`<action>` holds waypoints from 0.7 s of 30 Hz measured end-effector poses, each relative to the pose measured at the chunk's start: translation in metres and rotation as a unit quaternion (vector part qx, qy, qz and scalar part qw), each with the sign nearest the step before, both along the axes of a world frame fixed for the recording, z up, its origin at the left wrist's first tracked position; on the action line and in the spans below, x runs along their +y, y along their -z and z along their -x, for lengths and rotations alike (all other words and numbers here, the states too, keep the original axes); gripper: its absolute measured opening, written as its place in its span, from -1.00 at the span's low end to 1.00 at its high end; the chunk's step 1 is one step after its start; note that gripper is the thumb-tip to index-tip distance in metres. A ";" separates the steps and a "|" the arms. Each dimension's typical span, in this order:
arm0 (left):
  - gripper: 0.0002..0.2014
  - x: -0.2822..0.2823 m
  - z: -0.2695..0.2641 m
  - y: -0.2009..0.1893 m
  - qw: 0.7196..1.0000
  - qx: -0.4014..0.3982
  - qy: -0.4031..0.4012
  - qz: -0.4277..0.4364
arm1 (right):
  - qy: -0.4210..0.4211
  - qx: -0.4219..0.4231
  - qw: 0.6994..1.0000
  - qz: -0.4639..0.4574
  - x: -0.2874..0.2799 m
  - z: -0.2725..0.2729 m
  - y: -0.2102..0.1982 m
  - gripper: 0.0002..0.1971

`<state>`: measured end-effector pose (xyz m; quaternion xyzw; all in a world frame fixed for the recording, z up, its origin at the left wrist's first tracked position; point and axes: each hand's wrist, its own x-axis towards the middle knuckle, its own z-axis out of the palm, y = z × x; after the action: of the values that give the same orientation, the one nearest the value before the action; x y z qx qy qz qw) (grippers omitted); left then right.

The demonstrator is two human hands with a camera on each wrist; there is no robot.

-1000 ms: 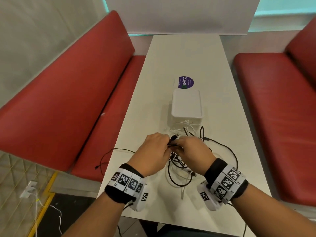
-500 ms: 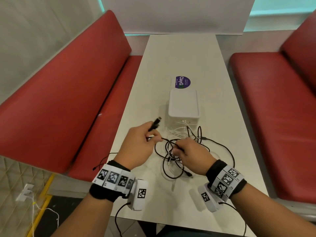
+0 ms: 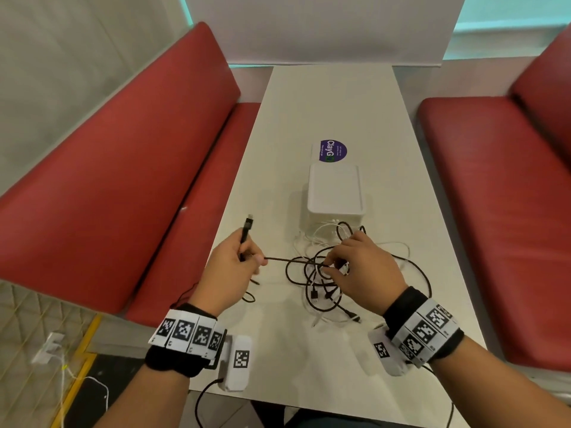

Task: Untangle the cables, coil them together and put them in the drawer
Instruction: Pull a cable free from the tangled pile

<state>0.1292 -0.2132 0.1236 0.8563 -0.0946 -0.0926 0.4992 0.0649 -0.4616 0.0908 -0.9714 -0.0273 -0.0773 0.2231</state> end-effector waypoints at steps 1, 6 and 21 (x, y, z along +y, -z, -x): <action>-0.74 -0.002 0.001 0.001 0.999 -0.013 0.021 -0.034 | -0.005 0.019 0.999 0.035 0.001 0.000 0.001 -0.93; -0.86 -0.016 0.000 0.006 0.967 -0.040 0.137 -0.213 | -0.015 0.056 0.998 -0.024 -0.001 -0.006 0.008 -0.91; -0.72 -0.052 -0.003 -0.005 0.999 -0.033 0.005 -0.039 | -0.076 -0.162 0.983 -0.042 0.006 0.017 0.007 -0.88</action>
<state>0.1322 -0.2650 0.1289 0.8771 -0.1116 -0.0703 0.4618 0.0481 -0.4557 0.0838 -0.9307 -0.1336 -0.2177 0.2617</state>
